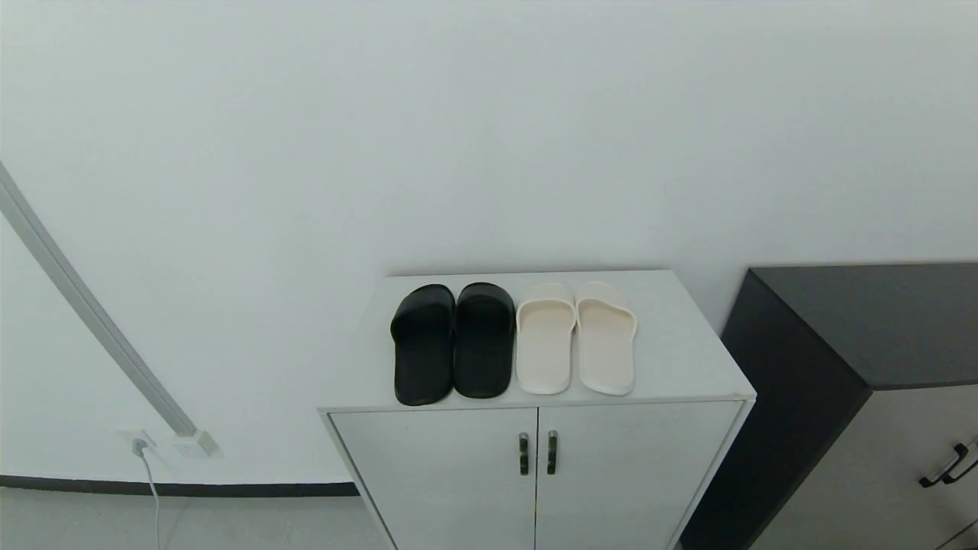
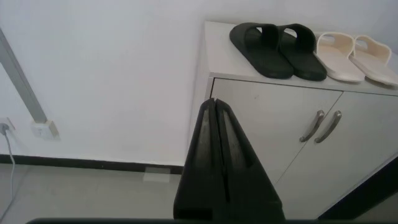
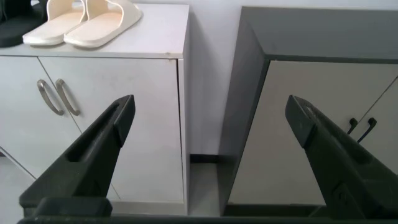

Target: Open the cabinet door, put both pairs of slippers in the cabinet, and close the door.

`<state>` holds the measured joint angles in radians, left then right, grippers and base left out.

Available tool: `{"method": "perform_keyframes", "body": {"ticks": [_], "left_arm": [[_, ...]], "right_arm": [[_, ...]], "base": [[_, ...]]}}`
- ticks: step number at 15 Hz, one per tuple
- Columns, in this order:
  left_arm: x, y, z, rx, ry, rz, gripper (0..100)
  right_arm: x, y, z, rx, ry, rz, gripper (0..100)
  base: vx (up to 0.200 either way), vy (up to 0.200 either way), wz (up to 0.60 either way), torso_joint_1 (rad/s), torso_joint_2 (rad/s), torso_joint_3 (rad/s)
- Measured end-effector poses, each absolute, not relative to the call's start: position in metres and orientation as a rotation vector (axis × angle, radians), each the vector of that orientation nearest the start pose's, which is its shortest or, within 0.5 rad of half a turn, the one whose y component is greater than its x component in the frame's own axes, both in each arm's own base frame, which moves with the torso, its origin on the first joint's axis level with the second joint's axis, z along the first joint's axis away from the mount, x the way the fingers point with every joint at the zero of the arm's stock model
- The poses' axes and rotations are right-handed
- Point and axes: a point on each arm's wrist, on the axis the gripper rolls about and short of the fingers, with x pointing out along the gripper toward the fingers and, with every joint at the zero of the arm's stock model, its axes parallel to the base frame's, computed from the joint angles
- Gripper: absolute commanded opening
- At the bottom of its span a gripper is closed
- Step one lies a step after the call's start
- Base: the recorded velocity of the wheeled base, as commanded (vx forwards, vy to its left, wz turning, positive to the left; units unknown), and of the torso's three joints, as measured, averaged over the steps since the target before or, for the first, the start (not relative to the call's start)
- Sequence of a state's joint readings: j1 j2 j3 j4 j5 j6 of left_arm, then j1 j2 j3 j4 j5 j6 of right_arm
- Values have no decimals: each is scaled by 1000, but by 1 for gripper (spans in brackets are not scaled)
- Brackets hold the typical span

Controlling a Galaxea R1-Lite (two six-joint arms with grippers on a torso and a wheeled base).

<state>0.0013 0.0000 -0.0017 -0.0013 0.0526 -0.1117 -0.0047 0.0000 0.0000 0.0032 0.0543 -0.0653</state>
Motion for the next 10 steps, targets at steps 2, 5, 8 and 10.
{"method": "perform_keyframes", "body": {"ticks": [2,5,8,10], "left_arm": [[-23,1,76,-88,-5,40,0],[-23,1,76,-77,-4,32,0],[-23,1,76,-77,-3,31,0],[-23,1,76,-79,-3,35,0]], "right_arm": [[-23,1,75,-66,2,50,100],[-23,1,75,-58,2,50,100],[-23,1,75,-60,1,49,100],[-23,1,75,-62,0,49,100]], "base": [[0,0,0,0,0,0],[0,0,0,0,0,0],[0,0,0,0,0,0],[0,0,0,0,0,0]]}}
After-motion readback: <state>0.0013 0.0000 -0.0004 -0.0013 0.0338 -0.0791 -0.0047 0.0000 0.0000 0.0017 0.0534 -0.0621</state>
